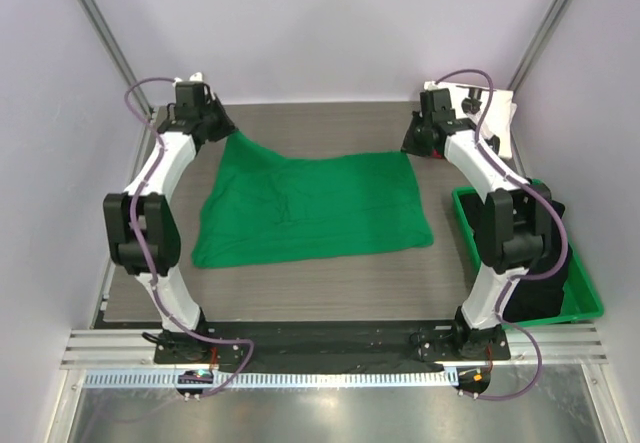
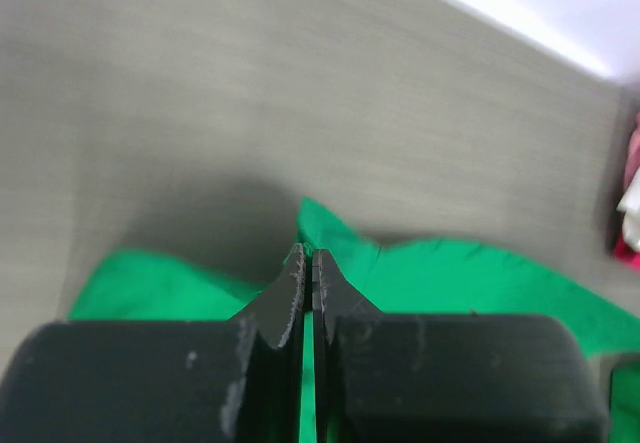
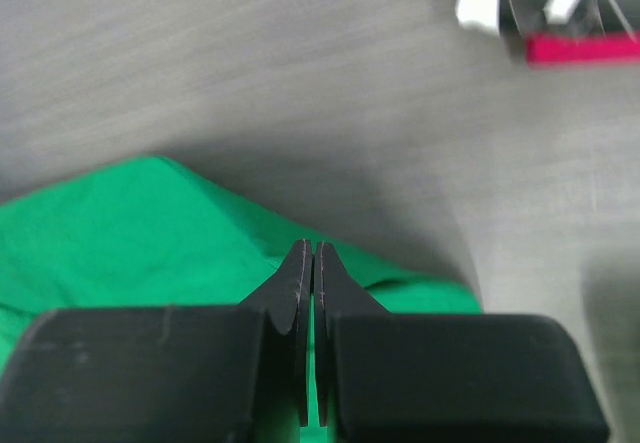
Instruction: Fold and stack the t-shirts
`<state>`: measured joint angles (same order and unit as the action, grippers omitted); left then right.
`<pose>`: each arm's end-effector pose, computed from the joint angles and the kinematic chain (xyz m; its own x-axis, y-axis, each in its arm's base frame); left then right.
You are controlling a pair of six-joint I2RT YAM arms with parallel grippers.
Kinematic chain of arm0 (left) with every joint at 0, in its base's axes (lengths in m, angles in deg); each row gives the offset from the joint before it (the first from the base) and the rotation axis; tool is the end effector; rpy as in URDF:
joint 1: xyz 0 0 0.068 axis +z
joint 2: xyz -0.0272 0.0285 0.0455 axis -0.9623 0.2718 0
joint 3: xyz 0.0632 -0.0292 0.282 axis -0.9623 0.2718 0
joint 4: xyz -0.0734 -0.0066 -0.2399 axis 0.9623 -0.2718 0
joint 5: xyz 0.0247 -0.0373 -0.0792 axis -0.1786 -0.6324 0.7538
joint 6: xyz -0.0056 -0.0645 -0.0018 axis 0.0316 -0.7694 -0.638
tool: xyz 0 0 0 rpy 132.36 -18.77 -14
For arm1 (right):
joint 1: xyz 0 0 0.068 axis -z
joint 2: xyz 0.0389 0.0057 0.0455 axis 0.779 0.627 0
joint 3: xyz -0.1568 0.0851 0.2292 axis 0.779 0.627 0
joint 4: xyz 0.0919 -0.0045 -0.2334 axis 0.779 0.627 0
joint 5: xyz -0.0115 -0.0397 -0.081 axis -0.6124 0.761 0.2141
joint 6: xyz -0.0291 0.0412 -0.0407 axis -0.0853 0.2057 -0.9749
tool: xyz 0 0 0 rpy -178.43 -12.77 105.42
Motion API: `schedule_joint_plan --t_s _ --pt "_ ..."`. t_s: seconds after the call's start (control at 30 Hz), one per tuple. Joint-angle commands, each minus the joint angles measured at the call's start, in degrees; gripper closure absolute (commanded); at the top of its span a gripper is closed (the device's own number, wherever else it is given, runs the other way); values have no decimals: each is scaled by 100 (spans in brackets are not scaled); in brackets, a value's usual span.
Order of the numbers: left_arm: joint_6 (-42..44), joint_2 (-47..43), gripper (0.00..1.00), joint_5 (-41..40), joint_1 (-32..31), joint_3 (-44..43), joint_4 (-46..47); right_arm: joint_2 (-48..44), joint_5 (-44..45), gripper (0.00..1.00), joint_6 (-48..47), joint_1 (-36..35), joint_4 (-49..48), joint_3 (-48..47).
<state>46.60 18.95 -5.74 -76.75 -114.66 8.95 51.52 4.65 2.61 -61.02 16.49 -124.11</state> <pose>0.4445 -0.0267 0.3117 -0.5659 -0.4780 -0.6718 -0.1474 0.8603 -0.4879 0.4181 0.0716 0.2834 -0.7108 0.3127 -0.6300 0.1629 0.9446 0.2851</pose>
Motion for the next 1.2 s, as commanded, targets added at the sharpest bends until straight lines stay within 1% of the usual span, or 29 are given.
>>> schedule_joint_plan --t_s 0.0,0.03,0.07,0.23,0.27,0.4,0.5,0.53,0.63,0.7,0.73,0.83,1.0,1.03,1.07,1.1,1.13,1.17 --pt "115 -776 100 -29 -2 652 -20 -687 -27 99 -75 -8 -292 502" --pt "106 -934 100 -47 -2 1010 -11 -905 8 99 -76 9 -337 773" --pt "106 -1257 100 -56 -2 1170 -11 -1003 26 99 -84 18 -424 906" --pt "18 -2191 100 -214 -11 2111 -3 -1566 87 99 -67 193 -697 1758" --pt "9 -2332 100 -232 -11 2391 -20 -1645 79 99 -58 228 -741 1873" --pt "-113 -3174 100 -460 -11 3025 -125 -2014 26 99 -49 448 -908 2374" --pt "-193 -3554 100 -627 -20 3516 -196 -2190 -36 99 -49 501 -988 2603" --pt "-228 -3790 100 -741 -20 3614 -213 -2234 -36 99 -32 519 -1022 2761" --pt "-403 -4055 100 -768 -11 3940 -354 -2366 -27 99 30 563 -1128 3033" --pt "-544 -4292 100 -978 -29 4107 -415 -2410 -27 99 91 563 -1207 3157" --pt "-597 -4371 100 -1005 -29 4255 -433 -2436 -218 99 109 580 -1233 3253" --pt "-808 -4679 100 -1093 -46 4537 -547 -2481 -229 99 153 572 -1313 3438" --pt "-1387 -5293 100 -1610 -46 4872 -1162 -2630 -194 99 188 607 -1418 3729" --pt "-1632 -5391 100 -1699 -46 4916 -1406 -2648 -185 99 206 607 -1427 3816" --pt "-1782 -5513 99 -1787 -38 5021 -1557 -2674 -185 99 214 607 -1436 3852" --pt "-1967 -5715 93 -1875 -46 5065 -1680 -2700 -194 99 241 633 -1418 3887" --pt "-2229 -5830 85 -1858 -46 5118 -1873 -2700 -203 93 267 650 -1392 3879" --pt "-2371 -5935 77 -1788 -46 5179 -1935 -2718 -298 65 259 668 -1340 3870"
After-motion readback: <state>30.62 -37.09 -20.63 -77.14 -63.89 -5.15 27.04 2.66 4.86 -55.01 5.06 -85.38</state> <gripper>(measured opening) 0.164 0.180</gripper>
